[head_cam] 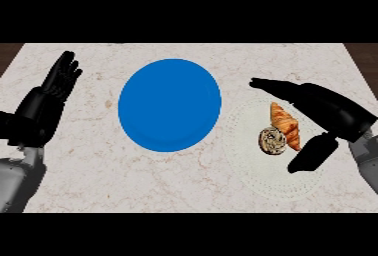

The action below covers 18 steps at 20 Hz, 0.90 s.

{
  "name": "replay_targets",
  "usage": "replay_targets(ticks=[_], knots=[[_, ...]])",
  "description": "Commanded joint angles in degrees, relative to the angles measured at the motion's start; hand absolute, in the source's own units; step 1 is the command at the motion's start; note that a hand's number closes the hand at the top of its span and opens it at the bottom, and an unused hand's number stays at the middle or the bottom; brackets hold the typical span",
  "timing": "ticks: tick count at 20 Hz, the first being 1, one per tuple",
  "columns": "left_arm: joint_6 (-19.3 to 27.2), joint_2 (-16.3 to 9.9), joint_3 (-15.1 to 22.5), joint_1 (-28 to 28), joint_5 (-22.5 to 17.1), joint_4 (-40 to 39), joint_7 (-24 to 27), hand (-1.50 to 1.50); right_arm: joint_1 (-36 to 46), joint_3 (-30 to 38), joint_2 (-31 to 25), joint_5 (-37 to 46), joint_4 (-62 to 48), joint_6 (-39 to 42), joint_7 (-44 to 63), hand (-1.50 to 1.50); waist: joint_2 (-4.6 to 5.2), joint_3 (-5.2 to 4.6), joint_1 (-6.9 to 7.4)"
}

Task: Pick the cupcake from the placemat and place it in the plate

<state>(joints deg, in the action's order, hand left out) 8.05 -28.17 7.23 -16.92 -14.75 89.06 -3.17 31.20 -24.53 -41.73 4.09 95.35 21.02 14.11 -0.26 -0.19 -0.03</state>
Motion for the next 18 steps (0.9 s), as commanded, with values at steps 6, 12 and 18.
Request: replay_targets(ticks=[6, 12, 18], knots=[[-1.1, 0.64, -1.85, -1.26, 0.14, 1.99, -2.84, 0.0, 5.94, -3.55, 1.33, 0.66, -3.93, 15.29, 13.13, -1.5, 0.3, 0.17, 0.49], [-4.38, 0.78, -4.12, 1.93, 1.09, 3.02, -1.19, 0.0, 2.64, -3.69, 5.88, 12.24, -6.41, 13.48, 11.06, -1.5, 0.3, 0.2, 0.46], [-2.59, 2.57, -4.09, -1.24, 3.5, 3.72, -4.66, 0.0, 2.46, -2.39, 3.63, 17.3, -10.09, 16.97, 8.94, -1.5, 0.29, 0.22, 0.24]])
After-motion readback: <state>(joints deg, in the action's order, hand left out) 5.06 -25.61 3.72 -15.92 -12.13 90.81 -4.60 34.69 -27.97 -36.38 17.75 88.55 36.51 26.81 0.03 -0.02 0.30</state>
